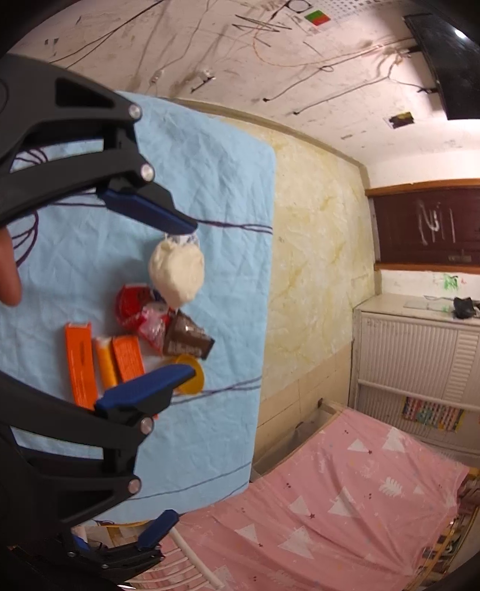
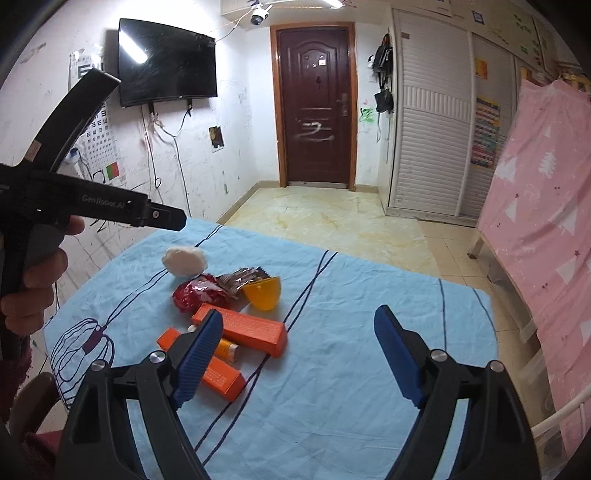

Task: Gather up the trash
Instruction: 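Grasp the cream ball with the left tool while the right tool grasps an orange box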

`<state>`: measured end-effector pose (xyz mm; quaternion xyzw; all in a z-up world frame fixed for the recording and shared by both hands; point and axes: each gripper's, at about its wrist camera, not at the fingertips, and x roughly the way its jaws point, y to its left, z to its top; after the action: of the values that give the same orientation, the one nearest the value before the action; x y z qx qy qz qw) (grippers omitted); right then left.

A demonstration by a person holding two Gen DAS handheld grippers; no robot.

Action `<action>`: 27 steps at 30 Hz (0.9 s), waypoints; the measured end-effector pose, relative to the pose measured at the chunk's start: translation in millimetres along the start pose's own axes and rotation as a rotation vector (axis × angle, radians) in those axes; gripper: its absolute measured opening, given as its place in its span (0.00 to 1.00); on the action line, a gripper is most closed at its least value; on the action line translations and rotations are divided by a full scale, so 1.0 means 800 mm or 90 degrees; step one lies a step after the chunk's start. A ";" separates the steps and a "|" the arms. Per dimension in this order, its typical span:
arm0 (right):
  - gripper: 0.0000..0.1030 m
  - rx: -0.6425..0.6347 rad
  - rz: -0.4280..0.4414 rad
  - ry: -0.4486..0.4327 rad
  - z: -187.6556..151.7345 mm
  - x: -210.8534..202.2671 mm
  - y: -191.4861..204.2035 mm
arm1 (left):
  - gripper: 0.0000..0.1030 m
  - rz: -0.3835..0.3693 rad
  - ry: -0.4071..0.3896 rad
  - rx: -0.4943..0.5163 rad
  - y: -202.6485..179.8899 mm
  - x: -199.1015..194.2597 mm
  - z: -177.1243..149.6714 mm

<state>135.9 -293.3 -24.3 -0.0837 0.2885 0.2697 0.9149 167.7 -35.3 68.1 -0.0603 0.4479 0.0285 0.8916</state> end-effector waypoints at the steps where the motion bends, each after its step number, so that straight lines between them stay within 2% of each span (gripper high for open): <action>1: 0.75 0.000 0.005 0.002 0.000 0.003 0.002 | 0.67 0.000 0.003 -0.003 0.003 0.004 0.000; 8: 0.76 -0.024 0.049 0.029 -0.008 0.022 0.020 | 0.67 0.004 0.035 -0.026 0.022 0.036 -0.005; 16: 0.76 -0.072 0.065 0.087 -0.022 0.060 0.054 | 0.67 -0.009 0.064 -0.039 0.033 0.065 -0.011; 22: 0.76 -0.069 0.076 0.110 -0.028 0.075 0.054 | 0.67 -0.021 0.080 -0.047 0.039 0.079 -0.019; 27: 0.76 -0.073 0.115 0.127 -0.031 0.072 0.050 | 0.51 -0.043 0.094 -0.054 0.038 0.086 -0.021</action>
<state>141.9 -241.6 -77.6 -0.1357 0.3683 0.3573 0.8475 191.9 -7.8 0.7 -0.1146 0.5087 0.0127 0.8532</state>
